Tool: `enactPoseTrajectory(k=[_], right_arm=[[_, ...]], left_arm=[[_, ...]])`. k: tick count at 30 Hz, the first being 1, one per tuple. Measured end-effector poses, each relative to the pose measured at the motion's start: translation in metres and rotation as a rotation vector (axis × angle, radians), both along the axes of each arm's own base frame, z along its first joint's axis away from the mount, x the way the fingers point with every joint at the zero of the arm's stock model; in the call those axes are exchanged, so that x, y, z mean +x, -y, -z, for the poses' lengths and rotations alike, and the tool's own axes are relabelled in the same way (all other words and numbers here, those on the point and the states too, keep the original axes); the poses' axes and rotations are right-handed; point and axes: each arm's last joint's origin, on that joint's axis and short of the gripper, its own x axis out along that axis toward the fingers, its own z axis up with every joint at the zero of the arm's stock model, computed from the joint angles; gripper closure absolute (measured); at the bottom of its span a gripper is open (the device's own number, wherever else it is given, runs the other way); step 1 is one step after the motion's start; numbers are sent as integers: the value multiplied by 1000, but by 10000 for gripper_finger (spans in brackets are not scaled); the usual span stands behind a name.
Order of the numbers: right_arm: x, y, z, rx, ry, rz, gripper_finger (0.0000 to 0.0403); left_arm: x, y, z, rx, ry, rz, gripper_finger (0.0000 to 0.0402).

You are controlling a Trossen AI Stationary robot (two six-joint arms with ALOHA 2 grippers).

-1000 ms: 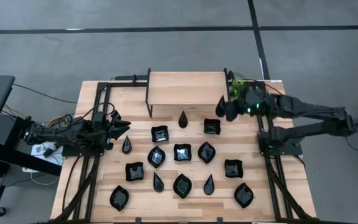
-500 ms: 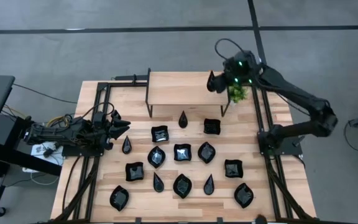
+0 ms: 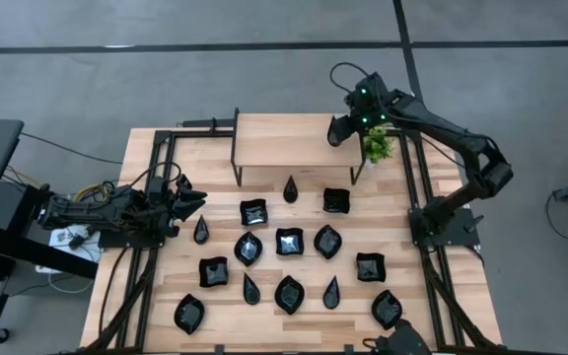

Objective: Pick & Place Mini shaped plates
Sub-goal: Put the drop-shaped plate on top of the shelf

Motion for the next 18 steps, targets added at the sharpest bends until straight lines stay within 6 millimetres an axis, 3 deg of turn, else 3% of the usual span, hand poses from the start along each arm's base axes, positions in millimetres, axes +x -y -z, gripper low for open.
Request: enactPoseTrajectory(k=[18], right_arm=[[-4, -2, 7, 27, -108, 43, 393]], left_arm=[[0, 0, 0, 2, 3, -1, 290]])
